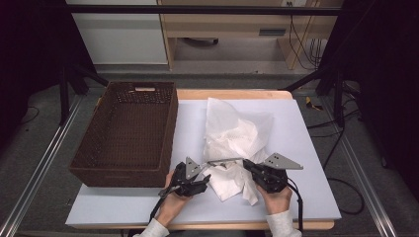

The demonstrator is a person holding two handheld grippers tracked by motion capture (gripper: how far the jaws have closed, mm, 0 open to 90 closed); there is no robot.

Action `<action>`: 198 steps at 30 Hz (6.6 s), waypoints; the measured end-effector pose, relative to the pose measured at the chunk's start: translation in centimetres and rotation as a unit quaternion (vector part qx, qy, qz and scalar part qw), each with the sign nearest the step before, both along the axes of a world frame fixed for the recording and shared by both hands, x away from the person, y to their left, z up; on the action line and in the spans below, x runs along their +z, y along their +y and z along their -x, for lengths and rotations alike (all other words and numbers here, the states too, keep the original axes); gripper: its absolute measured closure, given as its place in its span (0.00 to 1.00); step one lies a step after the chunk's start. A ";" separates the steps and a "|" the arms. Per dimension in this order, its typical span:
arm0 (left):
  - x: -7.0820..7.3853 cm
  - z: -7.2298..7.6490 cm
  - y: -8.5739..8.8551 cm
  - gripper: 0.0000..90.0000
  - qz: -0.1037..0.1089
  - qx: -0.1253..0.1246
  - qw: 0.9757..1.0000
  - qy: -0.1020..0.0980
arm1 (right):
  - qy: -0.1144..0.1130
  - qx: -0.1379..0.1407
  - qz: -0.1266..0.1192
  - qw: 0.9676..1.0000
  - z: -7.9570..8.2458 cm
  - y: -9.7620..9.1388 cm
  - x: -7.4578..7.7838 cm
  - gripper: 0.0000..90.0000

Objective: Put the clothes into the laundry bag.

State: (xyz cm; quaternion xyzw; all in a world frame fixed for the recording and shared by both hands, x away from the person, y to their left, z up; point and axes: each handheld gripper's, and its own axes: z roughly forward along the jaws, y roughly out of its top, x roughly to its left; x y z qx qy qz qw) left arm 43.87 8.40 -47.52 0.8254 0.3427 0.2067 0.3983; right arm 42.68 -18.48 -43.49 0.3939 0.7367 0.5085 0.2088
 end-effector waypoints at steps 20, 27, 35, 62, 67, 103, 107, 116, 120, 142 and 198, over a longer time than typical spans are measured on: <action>-0.5 0.5 -4.3 0.95 0.002 -0.047 0.999 0.024 | 0.002 0.004 -0.001 1.000 -0.1 0.1 0.0 0.99; 2.9 1.8 -5.0 0.95 0.056 -0.084 0.995 -0.019 | 0.001 0.004 -0.001 1.000 -0.1 0.2 0.0 0.99; 2.6 -0.3 -8.2 0.96 0.035 -0.071 0.996 -0.041 | -0.002 0.007 -0.005 1.000 -0.1 0.2 0.3 0.99; 2.6 1.7 -4.2 0.43 0.035 -0.047 0.996 -0.063 | 0.015 0.000 -0.003 1.000 -0.2 0.0 -0.2 0.99; 2.2 1.4 -0.7 0.42 0.007 -0.011 0.999 -0.046 | 0.014 0.000 -0.002 1.000 -0.2 0.0 -0.2 0.99; 0.7 5.0 3.6 0.99 -0.020 0.009 0.999 0.033 | 0.005 0.040 -0.005 0.999 0.4 1.7 0.5 0.99; 0.1 5.0 3.6 0.97 -0.015 0.008 0.999 0.033 | 0.007 0.053 0.000 0.999 0.6 2.5 0.4 0.99; 4.7 3.1 0.5 0.52 0.034 0.005 0.998 -0.056 | -0.007 0.052 0.004 0.999 0.8 2.7 0.9 0.99; 5.2 2.0 -2.1 0.48 0.029 -0.019 0.998 -0.061 | -0.015 0.048 -0.002 0.999 0.7 2.5 1.3 0.99; 7.1 0.9 -2.4 0.97 0.051 -0.030 0.997 -0.053 | -0.032 0.068 0.013 0.997 3.9 2.0 2.5 0.65; 6.4 2.2 -2.8 0.97 0.088 -0.054 0.994 -0.031 | 0.088 -0.044 0.117 0.988 -0.2 2.5 -5.1 0.90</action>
